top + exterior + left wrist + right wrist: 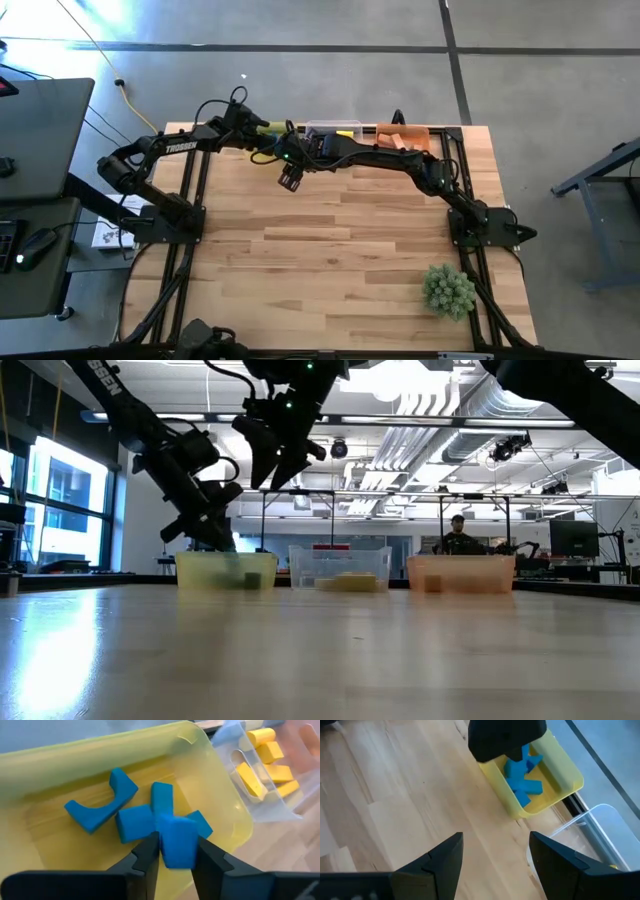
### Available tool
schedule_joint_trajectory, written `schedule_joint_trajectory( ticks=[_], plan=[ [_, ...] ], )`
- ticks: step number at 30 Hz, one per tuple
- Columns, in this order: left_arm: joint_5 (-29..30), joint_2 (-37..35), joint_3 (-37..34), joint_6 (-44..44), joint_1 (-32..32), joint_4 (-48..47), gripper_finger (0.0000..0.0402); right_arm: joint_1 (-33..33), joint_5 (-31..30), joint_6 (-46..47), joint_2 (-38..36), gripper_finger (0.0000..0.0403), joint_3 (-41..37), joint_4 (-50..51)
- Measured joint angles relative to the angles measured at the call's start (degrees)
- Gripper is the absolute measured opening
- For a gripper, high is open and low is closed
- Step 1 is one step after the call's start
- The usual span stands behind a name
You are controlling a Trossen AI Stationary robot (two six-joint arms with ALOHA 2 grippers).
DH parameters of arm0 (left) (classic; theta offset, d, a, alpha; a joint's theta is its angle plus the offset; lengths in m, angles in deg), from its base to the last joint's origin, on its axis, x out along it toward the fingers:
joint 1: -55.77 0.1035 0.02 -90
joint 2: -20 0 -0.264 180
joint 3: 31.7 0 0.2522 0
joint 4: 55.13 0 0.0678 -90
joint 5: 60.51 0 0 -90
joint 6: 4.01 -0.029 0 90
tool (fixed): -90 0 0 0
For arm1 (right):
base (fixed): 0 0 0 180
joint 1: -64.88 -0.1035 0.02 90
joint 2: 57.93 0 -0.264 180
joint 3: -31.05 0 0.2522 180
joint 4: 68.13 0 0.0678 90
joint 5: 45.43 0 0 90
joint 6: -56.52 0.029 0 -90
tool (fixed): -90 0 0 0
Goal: Sort & place blocks by color
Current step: Put the blue block into the yellow bin, then return to Home Position
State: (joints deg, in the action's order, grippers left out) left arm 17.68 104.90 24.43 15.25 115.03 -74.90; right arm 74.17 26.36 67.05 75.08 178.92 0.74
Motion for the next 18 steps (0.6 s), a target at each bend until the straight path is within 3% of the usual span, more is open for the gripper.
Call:
schedule_joint_trajectory(
  ticks=[8,18],
  plan=[
    [-6.82,0.0,0.06,-0.9,2.18,-0.24,0.0133,-0.72,-0.11,0.0,0.0,0.0216,0.0,2.25],
    [-7.1,-2.71,8.23,-4.61,4.91,-9.23,0.0153,-2.54,-0.78,-0.02,0.0,0.0216,0.02,5.58]
  ],
)
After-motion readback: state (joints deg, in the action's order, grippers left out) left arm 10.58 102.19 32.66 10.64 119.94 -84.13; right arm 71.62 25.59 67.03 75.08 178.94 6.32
